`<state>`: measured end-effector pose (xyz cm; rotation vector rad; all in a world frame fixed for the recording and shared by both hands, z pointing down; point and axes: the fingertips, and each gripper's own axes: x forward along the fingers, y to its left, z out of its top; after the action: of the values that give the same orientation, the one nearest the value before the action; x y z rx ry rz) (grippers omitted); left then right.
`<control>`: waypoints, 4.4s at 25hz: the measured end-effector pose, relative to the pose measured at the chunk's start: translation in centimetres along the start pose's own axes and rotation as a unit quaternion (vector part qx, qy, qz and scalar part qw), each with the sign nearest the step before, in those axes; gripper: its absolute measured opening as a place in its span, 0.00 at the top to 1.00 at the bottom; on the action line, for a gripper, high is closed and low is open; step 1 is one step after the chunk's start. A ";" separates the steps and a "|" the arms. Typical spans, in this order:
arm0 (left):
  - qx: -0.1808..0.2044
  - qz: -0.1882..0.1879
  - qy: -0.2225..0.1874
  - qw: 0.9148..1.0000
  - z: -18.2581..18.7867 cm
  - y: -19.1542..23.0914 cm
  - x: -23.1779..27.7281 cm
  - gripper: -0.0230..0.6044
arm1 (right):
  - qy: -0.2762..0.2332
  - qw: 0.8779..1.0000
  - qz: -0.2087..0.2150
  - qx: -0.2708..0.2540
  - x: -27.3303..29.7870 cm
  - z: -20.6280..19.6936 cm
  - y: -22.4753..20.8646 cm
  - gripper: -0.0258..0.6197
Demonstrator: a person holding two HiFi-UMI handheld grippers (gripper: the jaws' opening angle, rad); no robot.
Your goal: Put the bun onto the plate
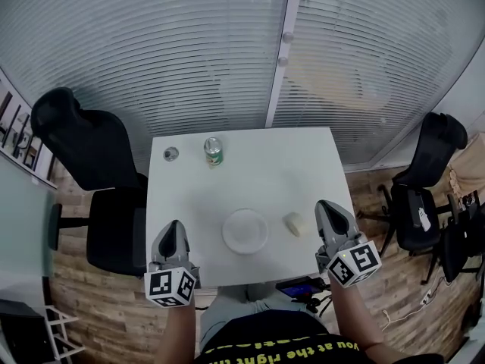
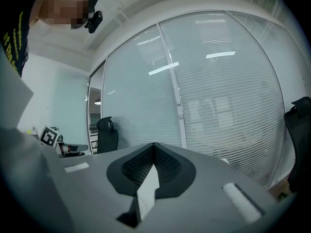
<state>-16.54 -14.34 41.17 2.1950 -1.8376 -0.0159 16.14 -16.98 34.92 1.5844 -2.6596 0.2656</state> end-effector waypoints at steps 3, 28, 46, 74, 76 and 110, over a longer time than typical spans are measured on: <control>0.003 0.002 -0.002 1.000 0.0 0.1 0.2 0.96 | 0.002 1.000 0.002 0.000 0.2 -0.4 -0.2 0.95; 0.002 0.012 0.038 0.999 -4.3 -0.5 -0.3 0.96 | 0.050 0.999 0.003 0.011 -0.1 -5.2 -1.7 0.95; 0.001 -0.002 0.074 0.997 -8.3 -1.9 0.3 0.96 | 0.130 0.991 -0.004 0.027 0.2 -14.1 -4.4 0.95; -0.006 -0.014 0.088 0.996 -9.5 -2.0 0.6 0.96 | 0.267 0.964 0.008 -0.022 1.9 -24.2 -4.8 0.59; -0.005 -0.016 0.090 0.996 -9.5 -2.0 0.6 0.96 | 0.273 0.962 0.002 -0.023 2.0 -24.7 -5.2 0.56; -0.008 -0.013 0.090 0.996 -9.5 -1.5 0.1 0.96 | 0.341 0.940 -0.001 -0.031 2.5 -29.1 -6.3 0.44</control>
<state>-13.33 -12.29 49.97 2.1336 -1.7044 0.1576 18.74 -17.35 64.72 1.1806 -2.1000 0.5975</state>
